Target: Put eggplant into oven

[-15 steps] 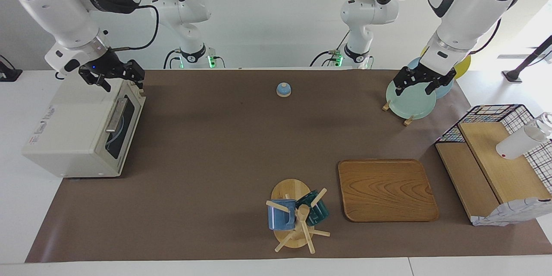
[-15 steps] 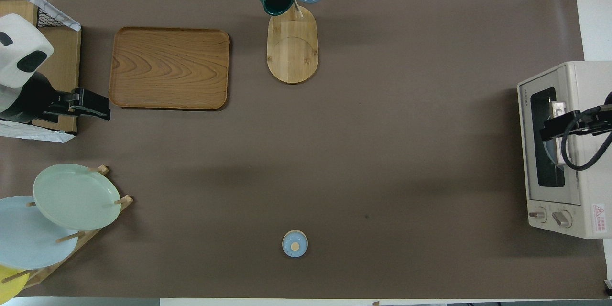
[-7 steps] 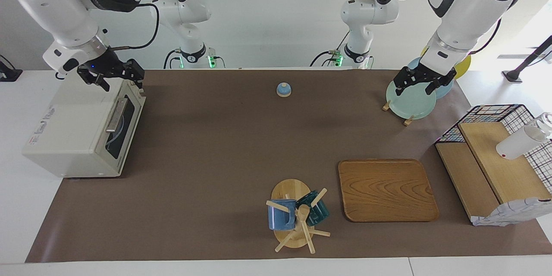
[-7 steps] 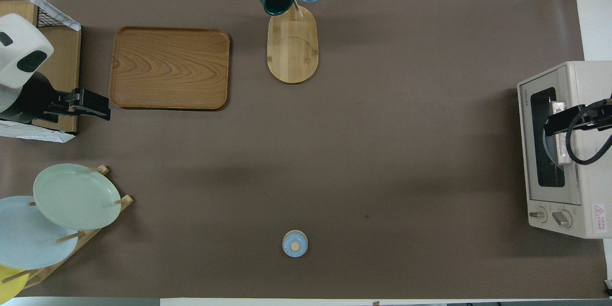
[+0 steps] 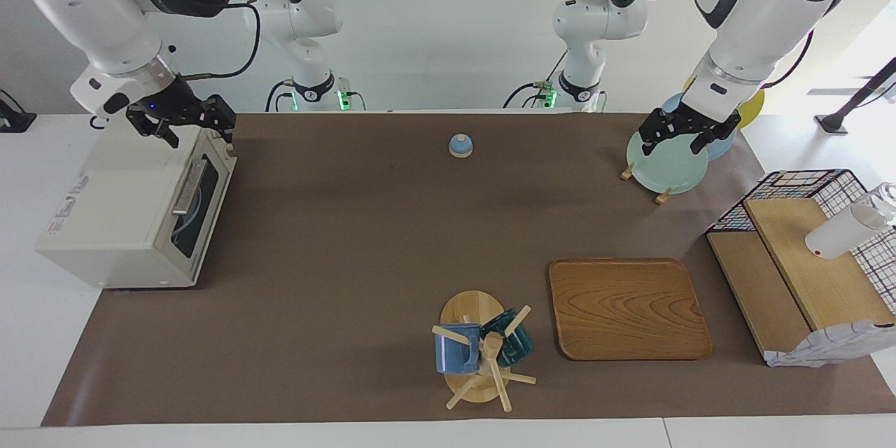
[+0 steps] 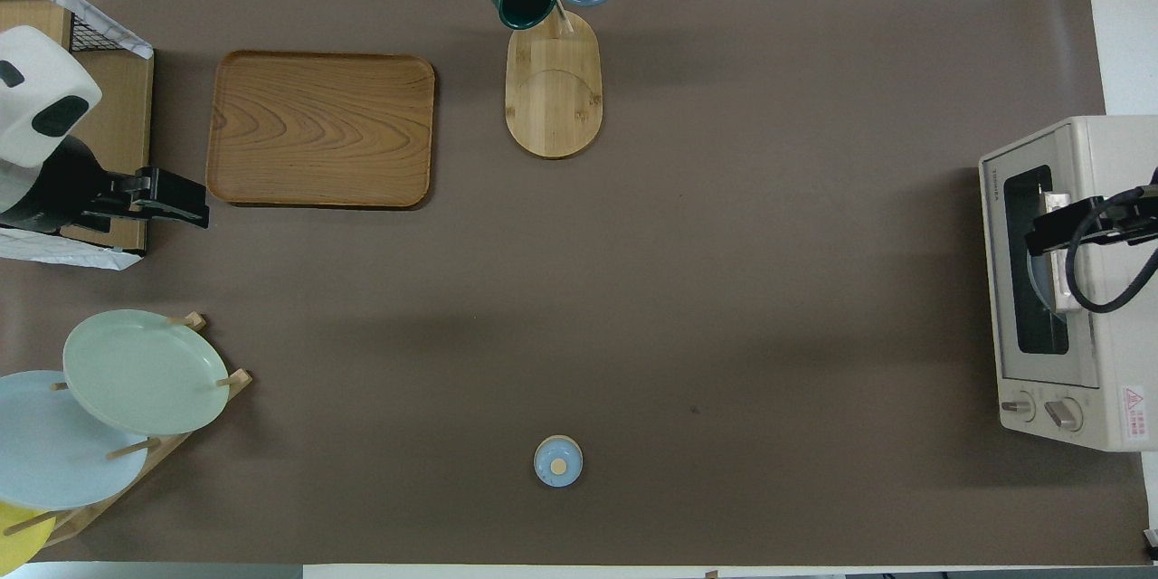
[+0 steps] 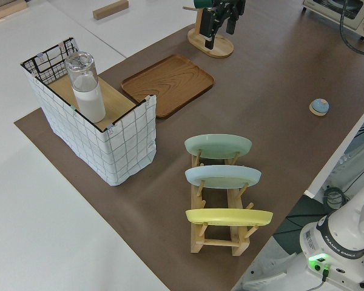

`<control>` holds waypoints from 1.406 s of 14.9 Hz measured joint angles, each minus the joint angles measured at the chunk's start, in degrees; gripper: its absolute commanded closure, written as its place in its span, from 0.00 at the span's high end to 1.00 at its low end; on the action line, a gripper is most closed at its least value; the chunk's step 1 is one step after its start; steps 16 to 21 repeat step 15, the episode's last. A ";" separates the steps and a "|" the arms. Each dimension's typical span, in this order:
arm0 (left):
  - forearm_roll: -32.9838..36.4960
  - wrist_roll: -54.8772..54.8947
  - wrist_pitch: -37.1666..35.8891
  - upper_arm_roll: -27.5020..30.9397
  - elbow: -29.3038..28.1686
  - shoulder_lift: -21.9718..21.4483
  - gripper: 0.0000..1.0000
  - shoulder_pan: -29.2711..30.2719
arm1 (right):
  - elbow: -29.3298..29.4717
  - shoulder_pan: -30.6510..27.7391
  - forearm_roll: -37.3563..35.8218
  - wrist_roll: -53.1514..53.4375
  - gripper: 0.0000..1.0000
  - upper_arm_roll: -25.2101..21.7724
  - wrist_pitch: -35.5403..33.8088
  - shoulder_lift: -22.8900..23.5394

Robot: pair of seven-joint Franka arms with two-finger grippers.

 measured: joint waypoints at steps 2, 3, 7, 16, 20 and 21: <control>0.00 0.00 0.00 0.00 0.00 0.00 1.00 0.00 | 0.13 0.03 0.00 0.00 1.00 0.57 0.03 0.00; 0.00 0.00 0.00 0.00 0.00 0.00 1.00 0.00 | 0.16 0.04 0.00 0.00 1.00 0.77 0.03 0.00; 0.00 0.00 0.00 -0.19 0.01 -0.60 1.00 -0.02 | 0.29 0.04 0.00 0.00 1.00 0.85 0.03 0.00; 0.00 0.00 -0.05 0.09 0.01 -1.26 1.00 0.01 | 0.44 0.11 0.00 0.00 1.00 2.70 5.07 0.00; 0.00 0.00 -0.05 0.09 0.01 -1.26 1.00 0.01 | 0.44 0.11 0.00 0.00 1.00 2.70 5.07 0.00; 0.00 0.00 -0.05 0.09 0.01 -1.26 1.00 0.01 | 0.44 0.11 0.00 0.00 1.00 2.70 5.07 0.00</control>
